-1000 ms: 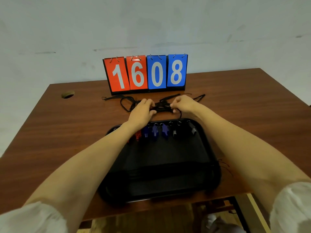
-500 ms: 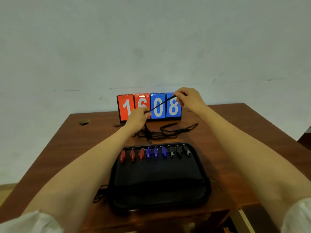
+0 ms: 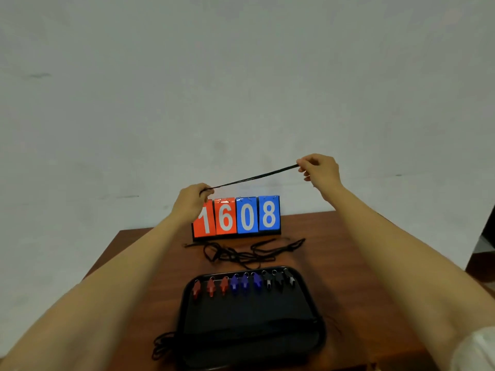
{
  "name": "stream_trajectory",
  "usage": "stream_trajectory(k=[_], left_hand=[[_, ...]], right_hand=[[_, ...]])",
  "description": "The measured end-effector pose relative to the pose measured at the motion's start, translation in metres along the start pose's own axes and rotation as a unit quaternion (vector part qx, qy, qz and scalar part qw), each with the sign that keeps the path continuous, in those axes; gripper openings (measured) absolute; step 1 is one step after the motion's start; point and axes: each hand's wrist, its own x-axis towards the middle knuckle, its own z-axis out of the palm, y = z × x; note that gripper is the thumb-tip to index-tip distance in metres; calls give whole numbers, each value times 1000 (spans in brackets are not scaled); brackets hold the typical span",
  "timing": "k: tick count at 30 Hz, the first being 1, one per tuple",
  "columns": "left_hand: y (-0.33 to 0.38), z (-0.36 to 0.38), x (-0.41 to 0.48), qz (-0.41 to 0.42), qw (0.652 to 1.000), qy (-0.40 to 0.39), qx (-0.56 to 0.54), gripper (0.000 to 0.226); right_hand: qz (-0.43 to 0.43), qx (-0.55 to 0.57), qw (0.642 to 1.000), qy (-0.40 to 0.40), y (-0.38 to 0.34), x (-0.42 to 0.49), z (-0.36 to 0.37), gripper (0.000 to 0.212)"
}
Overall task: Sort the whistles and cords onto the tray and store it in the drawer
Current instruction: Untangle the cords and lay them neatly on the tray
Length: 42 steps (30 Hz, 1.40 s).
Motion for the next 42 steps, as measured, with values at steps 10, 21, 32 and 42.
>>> stream_trajectory(k=[10, 21, 32, 42], left_hand=[[-13, -23, -38, 55, 995, -10, 80, 37], [-42, -8, -78, -64, 998, 2, 21, 19], [-81, 21, -131, -166, 982, -68, 66, 20], [-105, 48, -189, -222, 964, -114, 88, 18]], right_hand=[[21, -51, 998, -18, 16, -24, -17, 12], [79, -163, 977, -116, 52, -64, -22, 12], [130, -267, 936, -190, 100, -115, -29, 19], [183, -321, 905, -212, 140, -160, -31, 31]])
